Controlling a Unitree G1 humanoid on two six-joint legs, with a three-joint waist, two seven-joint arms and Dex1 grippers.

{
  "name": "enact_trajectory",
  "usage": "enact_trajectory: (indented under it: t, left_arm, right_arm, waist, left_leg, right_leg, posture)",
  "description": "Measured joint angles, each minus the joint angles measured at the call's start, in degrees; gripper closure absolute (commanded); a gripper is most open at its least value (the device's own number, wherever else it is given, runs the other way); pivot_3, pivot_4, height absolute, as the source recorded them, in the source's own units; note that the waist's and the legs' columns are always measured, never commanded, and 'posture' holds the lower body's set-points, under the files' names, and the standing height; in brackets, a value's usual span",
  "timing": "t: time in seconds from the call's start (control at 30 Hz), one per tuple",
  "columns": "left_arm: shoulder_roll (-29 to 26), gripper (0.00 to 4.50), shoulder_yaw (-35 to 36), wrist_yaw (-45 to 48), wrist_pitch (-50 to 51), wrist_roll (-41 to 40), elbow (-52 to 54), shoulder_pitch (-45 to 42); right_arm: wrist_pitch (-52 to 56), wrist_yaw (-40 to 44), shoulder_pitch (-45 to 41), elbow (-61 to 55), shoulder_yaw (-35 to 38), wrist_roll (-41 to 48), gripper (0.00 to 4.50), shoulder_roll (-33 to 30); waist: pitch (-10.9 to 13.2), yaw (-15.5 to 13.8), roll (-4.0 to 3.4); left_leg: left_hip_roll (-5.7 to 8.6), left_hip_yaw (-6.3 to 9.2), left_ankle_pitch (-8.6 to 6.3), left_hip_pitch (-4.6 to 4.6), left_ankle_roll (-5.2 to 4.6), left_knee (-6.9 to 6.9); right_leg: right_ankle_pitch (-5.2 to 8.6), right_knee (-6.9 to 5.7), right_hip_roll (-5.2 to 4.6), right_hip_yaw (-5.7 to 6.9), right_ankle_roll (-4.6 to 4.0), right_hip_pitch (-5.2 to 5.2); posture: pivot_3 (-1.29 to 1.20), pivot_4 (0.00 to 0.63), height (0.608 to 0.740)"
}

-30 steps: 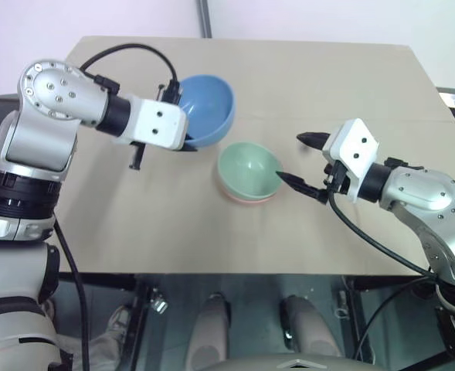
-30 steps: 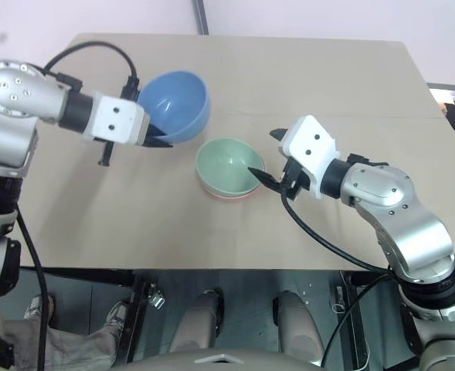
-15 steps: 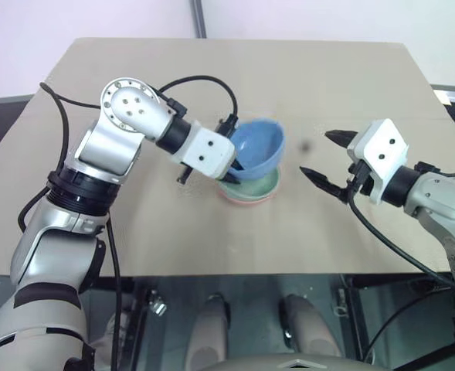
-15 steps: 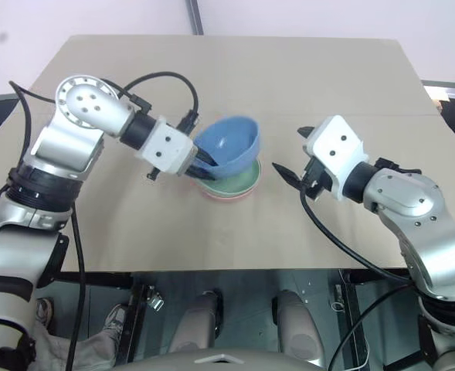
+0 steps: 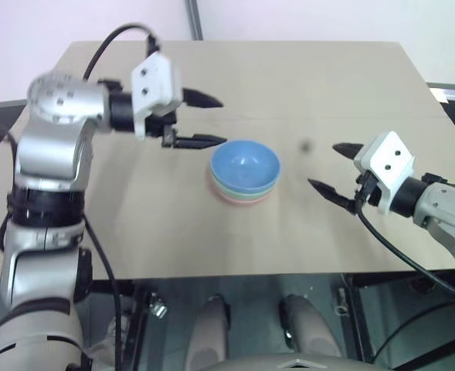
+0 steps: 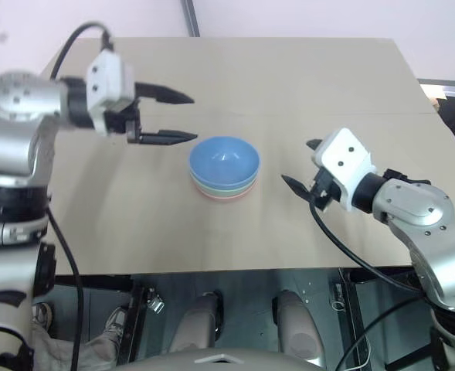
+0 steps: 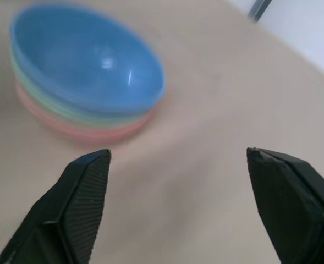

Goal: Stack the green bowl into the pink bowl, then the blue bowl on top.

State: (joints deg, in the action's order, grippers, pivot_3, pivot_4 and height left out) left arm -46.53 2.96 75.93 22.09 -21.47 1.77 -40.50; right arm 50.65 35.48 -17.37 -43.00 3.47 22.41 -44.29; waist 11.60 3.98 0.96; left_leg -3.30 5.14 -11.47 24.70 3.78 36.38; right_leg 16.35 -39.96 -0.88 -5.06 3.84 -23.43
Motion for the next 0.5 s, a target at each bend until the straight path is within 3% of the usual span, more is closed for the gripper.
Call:
enact_trajectory:
  t: [0.03,0.17,0.27,0.43,0.5]
  left_arm:
    - [-0.1,0.06,0.9,0.0,2.4,-2.2,1.6,3.0]
    - [-0.2,0.06,8.3,-6.3,3.9,-4.6,8.0,14.2]
    - [1.7,0.06,15.9,-12.2,4.4,-5.8,11.2,24.1]
    - [-1.5,0.06,23.2,-8.0,3.1,-9.9,13.9,38.1]
    - [-2.1,0.06,25.4,-6.8,3.9,-11.5,14.5,39.3]
  right_arm:
    - [-0.4,0.7,0.4,0.7,0.2,0.8,0.00,0.3]
    - [-3.4,2.3,2.9,1.2,2.4,1.5,0.00,-0.7]
    - [-3.3,3.1,6.8,0.8,9.5,4.0,0.00,-0.7]
    - [-0.4,11.1,13.9,-1.1,19.9,13.6,0.00,-6.7]
    - [0.7,12.4,14.1,-1.2,22.1,16.0,0.00,-7.6]
  waist:
    - [0.0,-0.1,0.01]
    - [0.0,-0.6,0.01]
    - [0.0,-1.0,0.05]
    - [0.0,-1.8,0.05]
    - [-0.1,-1.8,0.12]
  left_leg:
    - [0.00,0.02,0.00,0.01,0.00,0.02]
    - [0.03,0.00,0.00,-0.01,0.00,0.06]
    - [0.03,0.00,0.00,-0.04,0.00,0.06]
    - [0.02,-0.01,0.00,-0.12,0.00,0.06]
    - [0.02,-0.01,0.00,-0.43,0.00,0.07]
  right_leg:
    - [0.00,-0.01,0.00,0.02,0.00,0.00]
    - [-0.01,0.05,-0.04,0.00,0.01,0.05]
    - [0.00,0.06,-0.05,0.01,0.01,0.09]
    - [0.01,0.07,-0.05,0.02,0.00,0.14]
    - [0.05,0.12,-0.05,0.03,0.05,0.44]
  posture:
    - [0.00,0.150,0.740]
    - [0.00,0.150,0.740]
    - [0.00,0.150,0.740]
    - [0.00,0.150,0.740]
    - [0.00,0.150,0.740]
